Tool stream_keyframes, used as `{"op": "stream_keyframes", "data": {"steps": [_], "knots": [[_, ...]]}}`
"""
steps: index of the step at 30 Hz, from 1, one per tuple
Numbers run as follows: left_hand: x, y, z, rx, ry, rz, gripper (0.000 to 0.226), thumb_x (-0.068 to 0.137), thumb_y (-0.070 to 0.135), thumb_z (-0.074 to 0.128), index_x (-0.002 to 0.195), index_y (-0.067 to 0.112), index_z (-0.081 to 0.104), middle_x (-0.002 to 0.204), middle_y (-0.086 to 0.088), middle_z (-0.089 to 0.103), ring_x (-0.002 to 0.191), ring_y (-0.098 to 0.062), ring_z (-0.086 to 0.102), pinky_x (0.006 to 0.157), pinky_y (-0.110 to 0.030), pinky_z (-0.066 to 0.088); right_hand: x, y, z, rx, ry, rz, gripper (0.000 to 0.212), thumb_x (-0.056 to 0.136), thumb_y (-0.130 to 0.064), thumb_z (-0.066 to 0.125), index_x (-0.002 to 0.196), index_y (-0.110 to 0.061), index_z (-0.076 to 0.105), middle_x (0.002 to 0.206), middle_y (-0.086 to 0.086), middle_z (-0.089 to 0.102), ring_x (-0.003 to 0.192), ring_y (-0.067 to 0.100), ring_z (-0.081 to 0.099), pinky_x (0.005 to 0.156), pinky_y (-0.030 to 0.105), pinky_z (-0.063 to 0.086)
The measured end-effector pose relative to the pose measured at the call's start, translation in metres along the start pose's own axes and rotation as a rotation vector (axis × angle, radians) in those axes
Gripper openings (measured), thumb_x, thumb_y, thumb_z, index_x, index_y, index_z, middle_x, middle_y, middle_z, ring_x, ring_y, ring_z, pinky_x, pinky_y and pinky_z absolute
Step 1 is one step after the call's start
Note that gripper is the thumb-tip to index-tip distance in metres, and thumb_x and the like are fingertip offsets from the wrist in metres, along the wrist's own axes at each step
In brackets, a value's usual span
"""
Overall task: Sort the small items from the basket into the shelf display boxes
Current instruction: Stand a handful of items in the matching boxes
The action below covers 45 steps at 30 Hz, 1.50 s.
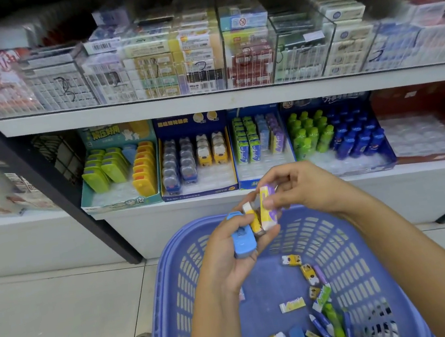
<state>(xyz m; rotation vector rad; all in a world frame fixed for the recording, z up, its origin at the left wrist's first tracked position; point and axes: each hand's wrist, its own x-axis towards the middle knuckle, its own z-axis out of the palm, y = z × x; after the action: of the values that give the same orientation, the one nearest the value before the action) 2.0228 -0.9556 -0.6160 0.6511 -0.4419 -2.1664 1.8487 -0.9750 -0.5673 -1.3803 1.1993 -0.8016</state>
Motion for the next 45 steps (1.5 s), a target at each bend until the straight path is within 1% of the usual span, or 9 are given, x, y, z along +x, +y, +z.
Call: {"op": "stream_keyframes", "data": {"steps": [5, 11, 18, 25, 29, 34, 37, 41, 45], "knots": [[0.003, 0.001, -0.001, 0.081, 0.12, 0.023, 0.039, 0.082, 0.001, 0.055, 0.12, 0.008, 0.061, 0.092, -0.011, 0.071, 0.072, -0.021, 0.068, 0.052, -0.024, 0.053, 0.007, -0.001, -0.019, -0.018, 0.328, 0.007, 0.027, 0.062, -0.016, 0.081, 0.084, -0.005, 0.069, 0.07, 0.009, 0.063, 0.048, 0.008, 0.059, 0.049, 0.016, 0.049], [0.009, -0.002, -0.005, -0.006, 0.235, 0.028, 0.036, 0.082, 0.025, 0.059, 0.112, 0.006, 0.065, 0.078, -0.009, 0.066, 0.06, -0.016, 0.06, 0.04, -0.019, 0.047, 0.043, -0.003, -0.061, -0.576, 0.686, -0.153, 0.016, 0.077, -0.011, 0.075, 0.09, -0.008, 0.065, 0.081, 0.005, 0.066, 0.068, 0.011, 0.059, 0.064, 0.012, 0.045], [0.017, -0.003, -0.01, -0.064, 0.266, 0.011, 0.027, 0.093, 0.02, 0.05, 0.111, 0.005, 0.063, 0.078, -0.01, 0.067, 0.061, -0.018, 0.062, 0.044, -0.022, 0.05, 0.079, 0.008, -0.08, -0.736, 0.581, -0.095, 0.017, 0.079, -0.012, 0.074, 0.094, -0.006, 0.068, 0.093, 0.007, 0.07, 0.082, 0.015, 0.061, 0.075, 0.023, 0.045], [0.023, -0.004, -0.013, -0.046, 0.262, 0.0, 0.021, 0.093, 0.006, 0.05, 0.108, -0.003, 0.062, 0.086, -0.012, 0.071, 0.072, -0.02, 0.07, 0.053, -0.023, 0.055, 0.081, 0.01, -0.093, -0.75, 0.551, -0.08, 0.017, 0.074, -0.014, 0.079, 0.088, -0.009, 0.07, 0.086, 0.002, 0.068, 0.078, 0.012, 0.059, 0.06, 0.007, 0.038], [0.023, -0.007, -0.012, -0.041, 0.252, 0.009, 0.023, 0.093, 0.008, 0.049, 0.106, -0.006, 0.063, 0.098, -0.018, 0.072, 0.088, -0.027, 0.072, 0.064, -0.028, 0.059, 0.081, 0.022, -0.084, -0.988, 0.519, -0.142, 0.015, 0.076, -0.014, 0.076, 0.088, -0.005, 0.074, 0.098, 0.01, 0.066, 0.094, 0.026, 0.058, 0.074, 0.023, 0.037], [0.02, -0.007, -0.008, -0.045, 0.233, 0.018, 0.029, 0.091, 0.017, 0.053, 0.115, 0.003, 0.061, 0.103, -0.018, 0.071, 0.093, -0.029, 0.071, 0.065, -0.03, 0.059, 0.078, 0.02, -0.076, -1.005, 0.537, -0.11, 0.018, 0.082, -0.013, 0.07, 0.098, -0.006, 0.073, 0.106, 0.012, 0.061, 0.103, 0.029, 0.052, 0.083, 0.03, 0.04], [0.017, -0.006, -0.005, 0.018, 0.202, 0.056, 0.03, 0.089, 0.022, 0.054, 0.115, 0.01, 0.061, 0.102, -0.013, 0.072, 0.092, -0.026, 0.071, 0.063, -0.028, 0.057, 0.06, 0.013, -0.056, -0.914, 0.538, -0.092, 0.029, 0.081, -0.019, 0.071, 0.109, -0.011, 0.067, 0.098, 0.009, 0.062, 0.086, 0.022, 0.056, 0.073, 0.025, 0.039], [0.017, -0.008, -0.002, 0.12, 0.246, 0.139, 0.018, 0.092, 0.018, 0.055, 0.103, 0.007, 0.063, 0.098, -0.012, 0.073, 0.091, -0.025, 0.071, 0.066, -0.028, 0.057, 0.015, 0.011, -0.009, -0.325, 0.295, -0.01, 0.01, 0.077, -0.029, 0.074, 0.082, -0.021, 0.069, 0.067, -0.008, 0.064, 0.055, 0.002, 0.055, 0.054, 0.019, 0.045], [0.015, -0.012, 0.002, 0.267, 0.288, 0.196, 0.02, 0.087, 0.02, 0.065, 0.101, 0.006, 0.066, 0.098, -0.013, 0.073, 0.092, -0.022, 0.071, 0.071, -0.031, 0.058, -0.008, 0.014, 0.019, -0.293, 0.261, -0.01, 0.029, 0.072, -0.026, 0.08, 0.099, -0.029, 0.068, 0.093, -0.009, 0.065, 0.08, 0.009, 0.06, 0.072, 0.021, 0.049]]}}
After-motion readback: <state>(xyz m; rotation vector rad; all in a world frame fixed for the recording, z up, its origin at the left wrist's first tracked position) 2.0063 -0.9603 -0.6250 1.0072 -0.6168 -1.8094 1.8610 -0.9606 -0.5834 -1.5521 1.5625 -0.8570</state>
